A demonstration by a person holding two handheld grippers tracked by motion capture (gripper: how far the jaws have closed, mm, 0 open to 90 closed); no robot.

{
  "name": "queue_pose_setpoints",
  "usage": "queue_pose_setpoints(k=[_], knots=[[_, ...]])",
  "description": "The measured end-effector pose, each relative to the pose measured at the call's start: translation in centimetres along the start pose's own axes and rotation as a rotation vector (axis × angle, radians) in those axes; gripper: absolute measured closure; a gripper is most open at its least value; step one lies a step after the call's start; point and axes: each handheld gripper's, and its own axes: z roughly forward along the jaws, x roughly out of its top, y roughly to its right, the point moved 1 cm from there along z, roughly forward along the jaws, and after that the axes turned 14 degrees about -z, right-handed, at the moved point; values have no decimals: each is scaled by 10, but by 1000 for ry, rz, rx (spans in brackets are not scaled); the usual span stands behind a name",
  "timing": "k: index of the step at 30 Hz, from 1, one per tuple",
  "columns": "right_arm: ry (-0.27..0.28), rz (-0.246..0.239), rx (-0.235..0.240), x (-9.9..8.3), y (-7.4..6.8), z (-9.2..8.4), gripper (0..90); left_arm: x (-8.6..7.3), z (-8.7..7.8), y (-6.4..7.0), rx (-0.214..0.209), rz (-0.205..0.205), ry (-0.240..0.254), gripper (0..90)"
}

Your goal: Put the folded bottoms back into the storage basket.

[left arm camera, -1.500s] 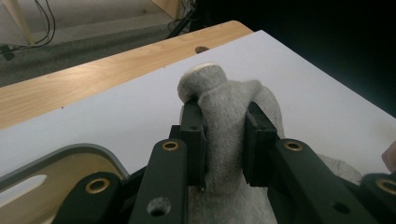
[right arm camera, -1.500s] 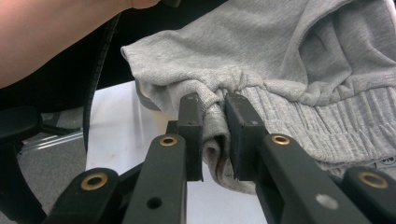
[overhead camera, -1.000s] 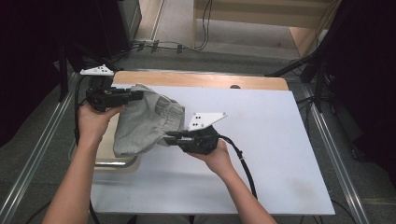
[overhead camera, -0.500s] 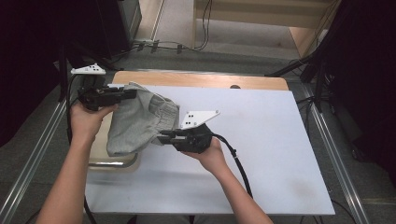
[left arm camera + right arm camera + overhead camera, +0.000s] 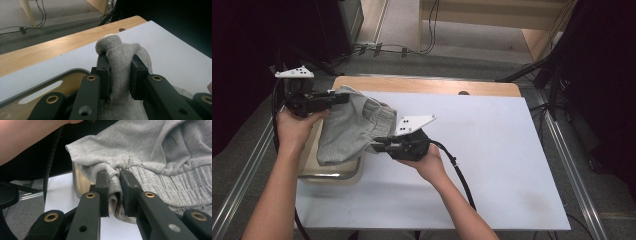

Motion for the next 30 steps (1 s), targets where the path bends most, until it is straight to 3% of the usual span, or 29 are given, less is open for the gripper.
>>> queue_pose_setpoints(k=[15, 30], knots=[[-11, -20, 11, 13, -2, 20, 756, 1, -17, -14, 29, 7, 16, 740], [-31, -51, 21, 30, -1, 48, 756, 1, -37, -36, 72, -7, 34, 740]])
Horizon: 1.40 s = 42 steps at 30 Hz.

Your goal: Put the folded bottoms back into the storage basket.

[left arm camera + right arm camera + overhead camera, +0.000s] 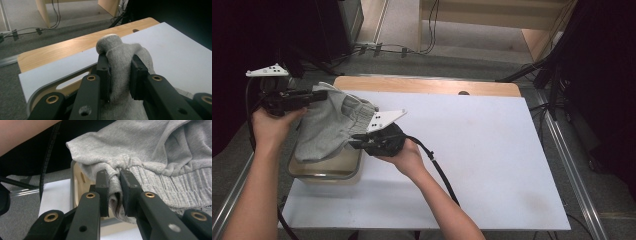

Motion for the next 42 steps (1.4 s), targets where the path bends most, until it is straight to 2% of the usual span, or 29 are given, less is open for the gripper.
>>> queue_pose_setpoints(k=[14, 26, 29, 30, 31, 32, 33, 34, 35, 36, 37, 39, 42], knots=[[-28, -18, 11, 11, 1, 26, 756, -1, -11, -19, 42, -1, 19, 739], [-56, -26, 18, 11, 0, 37, 755, -3, -9, -21, 70, 18, 6, 738], [-62, -30, 18, 10, 1, 38, 749, -6, -6, -24, 87, 18, -8, 737], [-64, -33, 20, 9, 2, 39, 728, -7, -5, -24, 93, 23, -16, 723], [-69, -27, 26, 9, 2, 39, 646, -8, -3, -24, 96, 18, -24, 641], [-69, -27, 26, 9, 2, 39, 646, -8, -3, -24, 96, 18, -24, 436], [-60, 28, 35, 6, 6, 41, 314, -9, 1, -25, 95, -2, -34, 242], [-65, 63, 26, 5, 9, 42, 207, -10, 5, -23, 145, 27, -54, 111], [-71, 83, 12, 3, 11, 42, 147, -11, 6, -22, 173, 43, -49, 82], [-71, 83, 12, 3, 11, 42, 147, -11, 6, -22, 173, 43, -49, 41], [-85, 112, -21, -1, 15, 40, 44, -11, 6, -21, 151, 26, -51, 10], [-106, 102, -59, -3, 16, 39, 12, -11, 7, -19, 149, 26, -49, 0], [-134, 57, -104, -3, 14, 37, 1, -12, 7, -16, 134, 36, -44, 0]])
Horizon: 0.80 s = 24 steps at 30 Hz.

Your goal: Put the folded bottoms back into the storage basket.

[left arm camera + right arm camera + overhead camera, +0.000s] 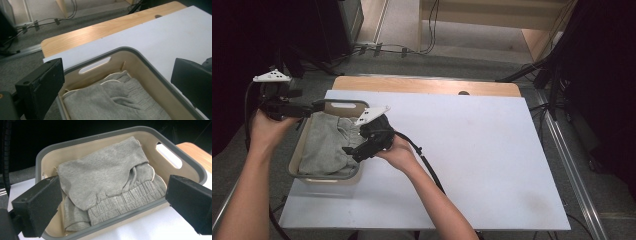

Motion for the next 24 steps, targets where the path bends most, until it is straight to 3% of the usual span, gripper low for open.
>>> queue_pose_setpoints(k=[4, 8, 12, 24], knots=[[16, 1, 4, 1, -1, -4, 1, -1, 1, 4, -5, 9, 2, 0], [43, 37, 50, 1, 2, -9, 0, -2, 1, 9, -16, 20, 0, 0], [53, 59, 56, -2, 4, -14, 0, -2, -2, 17, -50, 32, 15, 0], [64, 49, 22, -12, 4, -31, 0, -7, 1, 43, -112, 91, 6, 0]])
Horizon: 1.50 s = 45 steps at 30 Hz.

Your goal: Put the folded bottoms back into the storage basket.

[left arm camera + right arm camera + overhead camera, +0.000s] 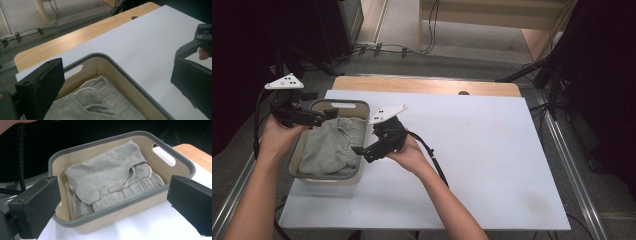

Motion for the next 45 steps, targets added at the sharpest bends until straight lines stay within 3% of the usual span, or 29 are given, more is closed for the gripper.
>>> queue_pose_setpoints(k=[3, 9, 15, 19, 45], knots=[[7, -12, -16, -2, 1, -7, 0, -3, 1, 7, -7, 5, 22, 0], [25, -22, -38, -8, -2, -23, 0, -12, 6, 17, -34, 18, 2, 0], [40, -30, -57, -14, -5, -38, 0, -17, 7, 27, -66, 25, 14, 0], [19, -43, -63, -19, -7, -46, 0, -21, 8, 33, -82, 36, 14, 0], [18, -49, -122, -59, -12, -102, 0, -43, 21, 62, -146, 84, 22, 0]])
